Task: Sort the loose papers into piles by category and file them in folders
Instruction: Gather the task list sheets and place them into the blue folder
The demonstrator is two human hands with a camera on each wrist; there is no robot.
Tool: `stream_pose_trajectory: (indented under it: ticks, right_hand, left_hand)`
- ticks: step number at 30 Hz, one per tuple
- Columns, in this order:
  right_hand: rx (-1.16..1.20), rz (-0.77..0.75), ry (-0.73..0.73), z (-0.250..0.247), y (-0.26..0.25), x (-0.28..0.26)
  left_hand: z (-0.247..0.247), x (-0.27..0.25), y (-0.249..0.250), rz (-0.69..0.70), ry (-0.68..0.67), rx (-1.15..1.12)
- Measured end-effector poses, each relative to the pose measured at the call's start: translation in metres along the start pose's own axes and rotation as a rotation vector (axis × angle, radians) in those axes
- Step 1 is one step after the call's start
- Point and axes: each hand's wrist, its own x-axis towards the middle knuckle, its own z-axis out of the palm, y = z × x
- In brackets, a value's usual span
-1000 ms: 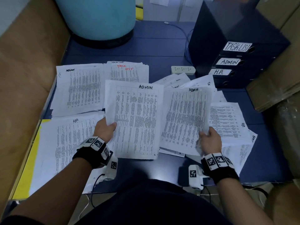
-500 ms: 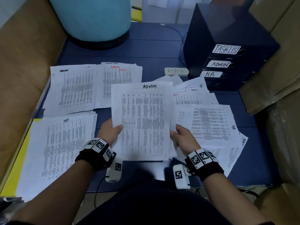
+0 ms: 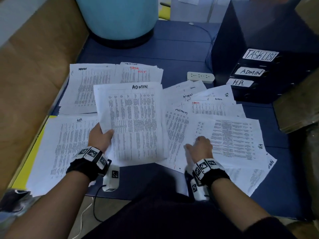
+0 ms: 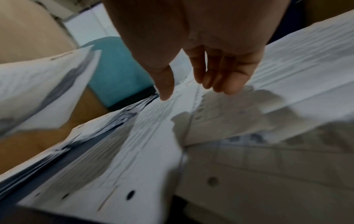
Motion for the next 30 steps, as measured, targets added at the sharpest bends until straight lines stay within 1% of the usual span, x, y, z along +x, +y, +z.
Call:
stream_pose_trajectory:
  ticks: [3, 5, 7, 10, 12, 15, 17, 19, 21, 24, 26, 28, 30]
  right_hand:
    - [-0.143, 0.034, -0.068, 0.021, -0.017, -0.001]
    - [-0.230, 0.080, -0.070, 0.030, -0.022, 0.002]
    - [-0.207, 0.127, -0.043, 0.032, -0.025, 0.007]
    - [-0.109, 0.196, -0.054, 0.030, -0.027, 0.015]
    - [-0.034, 0.199, -0.061, 0.024, -0.025, 0.015]
    - [0.111, 0.123, -0.103, 0.002, -0.018, 0.010]
    - [0.278, 0.077, -0.099, -0.022, -0.012, 0.007]
    - [0.401, -0.014, -0.091, -0.041, -0.004, 0.009]
    - [0.470, -0.089, -0.089, -0.055, 0.001, 0.012]
    - [0.640, -0.139, -0.165, -0.071, -0.003, 0.008]
    - [0.705, -0.184, -0.230, -0.079, -0.012, 0.002]
    - [0.754, -0.212, -0.306, -0.085, -0.021, -0.002]
    - [0.790, -0.239, -0.360, -0.087, -0.027, -0.004]
  left_hand:
    - [-0.004, 0.003, -0.007, -0.022, 0.011, 0.021]
    - [-0.006, 0.003, -0.011, -0.022, 0.015, 0.006]
    - [-0.008, 0.001, -0.013, -0.028, 0.021, -0.002]
    - [-0.008, -0.004, -0.014, -0.047, 0.043, -0.008]
    - [-0.005, -0.007, -0.012, -0.042, 0.046, -0.006]
    - [0.002, -0.010, -0.007, -0.041, 0.013, -0.018]
    - [0.006, -0.011, -0.003, -0.037, -0.022, -0.018]
    - [0.011, -0.013, 0.004, -0.017, -0.080, -0.040]
    - [0.020, -0.015, 0.008, 0.000, -0.149, -0.065]
    - [0.039, -0.015, 0.011, -0.018, -0.243, -0.158]
    - [0.052, -0.016, 0.019, -0.012, -0.307, -0.195]
    - [0.061, -0.020, 0.031, -0.026, -0.339, -0.224]
    - [0.066, -0.021, 0.037, -0.049, -0.338, -0.226]
